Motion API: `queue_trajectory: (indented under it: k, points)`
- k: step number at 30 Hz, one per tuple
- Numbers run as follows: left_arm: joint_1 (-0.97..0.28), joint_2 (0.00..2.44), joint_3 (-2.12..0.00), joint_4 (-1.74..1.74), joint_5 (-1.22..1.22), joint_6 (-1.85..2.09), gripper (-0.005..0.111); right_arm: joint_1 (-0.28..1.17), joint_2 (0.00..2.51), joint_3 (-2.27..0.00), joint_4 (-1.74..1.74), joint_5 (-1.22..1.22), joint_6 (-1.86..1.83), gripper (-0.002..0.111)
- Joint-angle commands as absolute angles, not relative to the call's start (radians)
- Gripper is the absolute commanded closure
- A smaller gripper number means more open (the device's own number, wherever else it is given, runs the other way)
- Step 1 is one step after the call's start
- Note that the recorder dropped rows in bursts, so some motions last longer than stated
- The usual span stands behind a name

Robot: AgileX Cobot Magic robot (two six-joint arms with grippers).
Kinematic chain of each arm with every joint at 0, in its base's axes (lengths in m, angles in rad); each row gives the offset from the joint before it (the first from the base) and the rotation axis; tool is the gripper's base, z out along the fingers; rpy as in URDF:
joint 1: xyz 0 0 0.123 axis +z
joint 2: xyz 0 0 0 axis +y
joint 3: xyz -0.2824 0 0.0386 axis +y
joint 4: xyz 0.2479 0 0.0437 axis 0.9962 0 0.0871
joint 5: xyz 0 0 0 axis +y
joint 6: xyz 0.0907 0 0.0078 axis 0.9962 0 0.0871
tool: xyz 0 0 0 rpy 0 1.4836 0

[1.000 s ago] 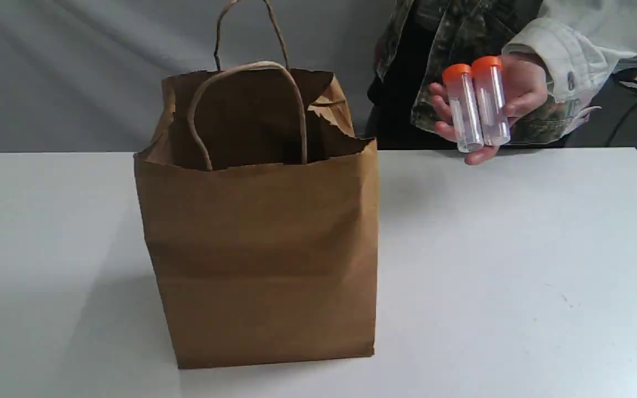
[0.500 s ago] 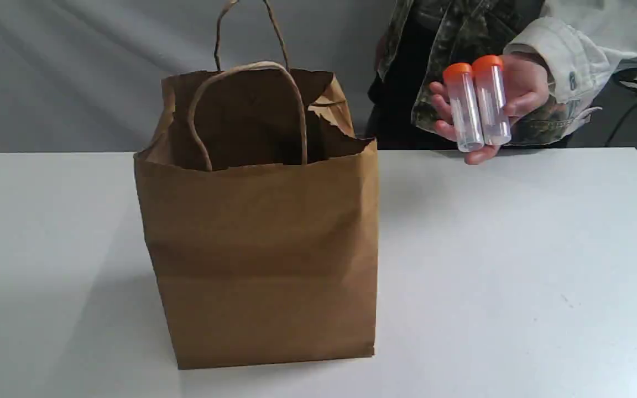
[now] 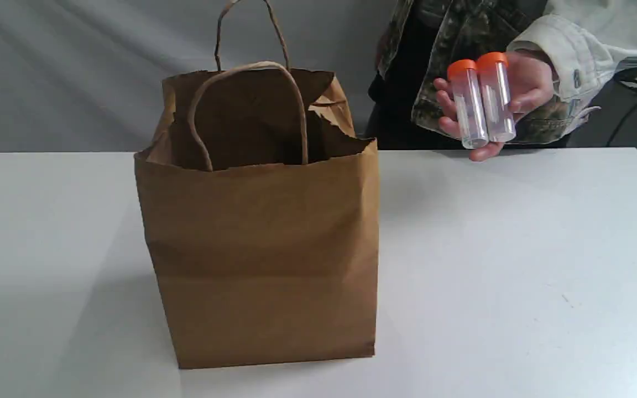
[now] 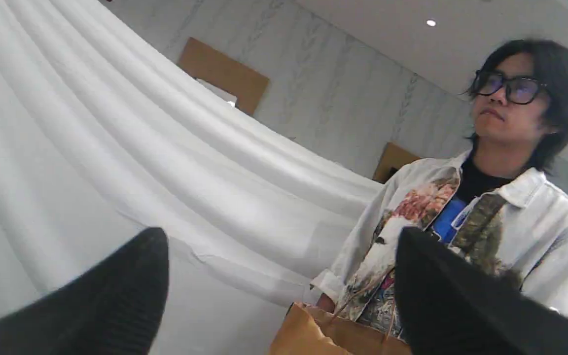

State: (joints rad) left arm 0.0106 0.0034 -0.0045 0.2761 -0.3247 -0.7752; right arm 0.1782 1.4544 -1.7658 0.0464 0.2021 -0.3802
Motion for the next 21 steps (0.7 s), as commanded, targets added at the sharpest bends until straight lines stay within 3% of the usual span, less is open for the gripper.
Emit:
queue_trajectory:
  k: [1, 5, 8, 15, 18, 21]
  points:
    - [0.012, 0.0, -0.006, 0.324, -0.311, -0.785, 0.04, 0.167, 1.514, -1.77, 0.059, 0.126, -0.437, 0.069]
    - [0.012, 0.0, -0.006, 0.333, -0.306, -0.785, 0.04, 0.122, 1.579, -1.77, 0.168, 0.165, -0.313, 0.071]
    - [0.012, 0.0, -0.006, 0.333, -0.289, -0.785, 0.04, 0.076, 1.618, -1.773, 0.257, 0.323, -0.275, 0.073]
    - [0.012, 0.0, -0.006, 0.333, -0.255, -0.785, 0.04, -0.025, 1.786, -1.997, 0.55, 0.938, -0.384, 0.074]
    - [0.012, 0.0, -0.006, 0.333, -0.253, -0.785, 0.04, -0.054, 1.88, -2.115, 0.812, 1.132, -0.464, 0.07]
    - [0.012, 0.0, -0.006, 0.333, -0.242, -0.785, 0.04, -0.054, 1.958, -2.196, 0.945, 1.221, -0.499, 0.059]
